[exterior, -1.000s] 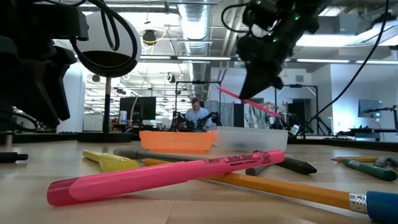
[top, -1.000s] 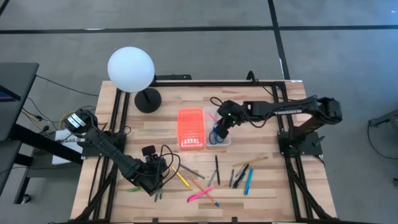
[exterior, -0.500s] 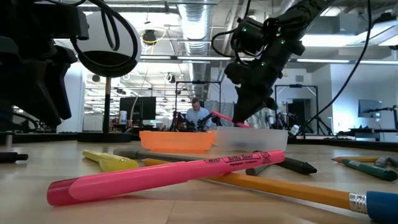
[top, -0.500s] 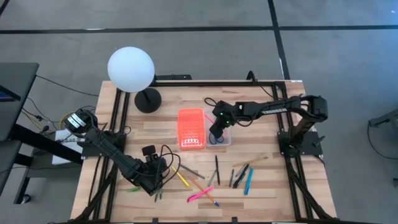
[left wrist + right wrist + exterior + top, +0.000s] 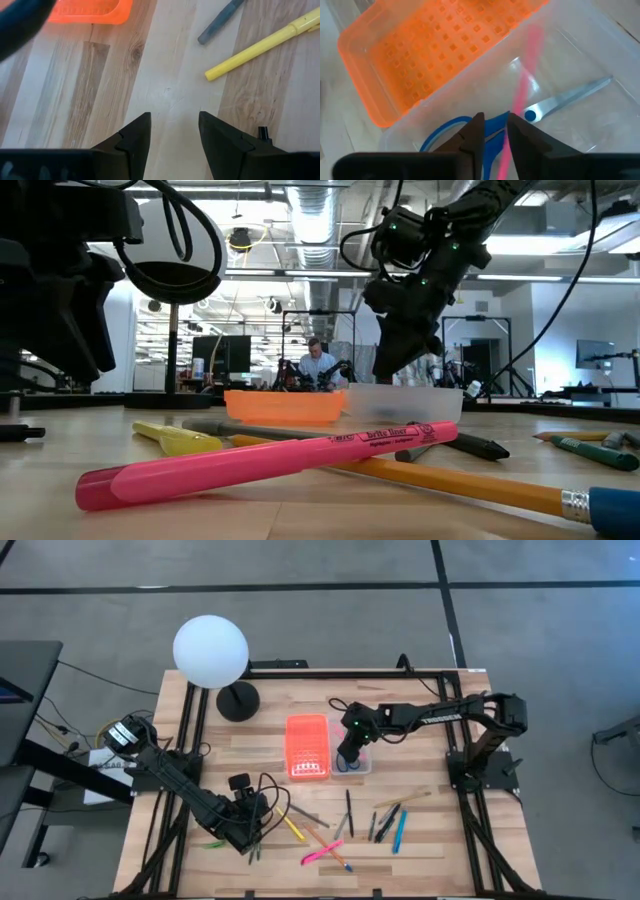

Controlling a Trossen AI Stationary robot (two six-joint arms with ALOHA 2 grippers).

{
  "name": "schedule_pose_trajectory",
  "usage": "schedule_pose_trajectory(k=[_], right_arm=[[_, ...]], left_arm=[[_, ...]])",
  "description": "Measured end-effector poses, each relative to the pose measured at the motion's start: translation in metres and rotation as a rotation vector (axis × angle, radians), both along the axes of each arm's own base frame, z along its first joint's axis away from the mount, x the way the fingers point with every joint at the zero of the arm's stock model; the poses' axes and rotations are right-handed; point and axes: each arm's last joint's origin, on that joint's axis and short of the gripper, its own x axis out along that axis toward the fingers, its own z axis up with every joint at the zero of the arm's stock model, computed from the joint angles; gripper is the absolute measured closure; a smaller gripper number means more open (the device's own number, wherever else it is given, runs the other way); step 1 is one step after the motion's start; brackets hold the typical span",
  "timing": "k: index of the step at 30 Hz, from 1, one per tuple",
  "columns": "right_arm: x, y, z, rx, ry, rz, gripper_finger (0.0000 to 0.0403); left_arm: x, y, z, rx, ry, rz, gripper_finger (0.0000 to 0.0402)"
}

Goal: Pick & place school supplies into a supply box
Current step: Put the yellow pen into the orange supply box

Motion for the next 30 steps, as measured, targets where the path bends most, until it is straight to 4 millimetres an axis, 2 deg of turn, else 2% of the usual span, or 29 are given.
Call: schedule_pose_trajectory(k=[5,10,15,18,24,30], right_arm=[[-0.002,0.0,0.006,-0.037,-0.013,0.052,0.0302],[-0.009,0.011,0.034,-0.127,-0.09,0.173,0.0302],[-0.018,0.043,0.064,-0.238,-0.182,0.367,0.0303],[-0.026,0.064,0.075,-0.287,-0.195,0.475,0.0303],[-0.038,0.107,0.079,-0.346,-0.164,0.617,0.0303],[-0.049,0.141,0.075,-0.425,-0.113,0.666,0.0303]], left_arm=[[0.0,0.0,0.0,0.0,0.0,0.0,0.0239],[0.001,-0.001,0.0,0.01,0.002,-0.031,0.0239],[0.011,-0.008,0.002,0.016,-0.047,-0.178,0.0239],[0.021,-0.012,0.006,0.016,-0.089,-0.312,0.0239],[0.043,-0.009,0.009,-0.066,-0.113,-0.521,0.0239],[0.062,0.01,0.0,-0.143,-0.074,-0.564,0.0239]])
